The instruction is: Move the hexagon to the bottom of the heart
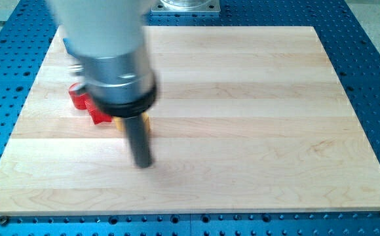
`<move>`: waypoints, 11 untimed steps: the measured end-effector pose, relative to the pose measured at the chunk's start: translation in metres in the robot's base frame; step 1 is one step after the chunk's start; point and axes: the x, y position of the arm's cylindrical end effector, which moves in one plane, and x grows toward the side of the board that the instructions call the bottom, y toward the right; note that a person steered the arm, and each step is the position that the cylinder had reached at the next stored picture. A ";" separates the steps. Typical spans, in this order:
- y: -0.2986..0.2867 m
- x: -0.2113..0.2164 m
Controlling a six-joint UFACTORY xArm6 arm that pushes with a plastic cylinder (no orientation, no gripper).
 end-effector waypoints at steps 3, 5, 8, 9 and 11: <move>0.000 -0.040; -0.017 -0.049; -0.051 -0.033; -0.049 0.023; -0.190 0.005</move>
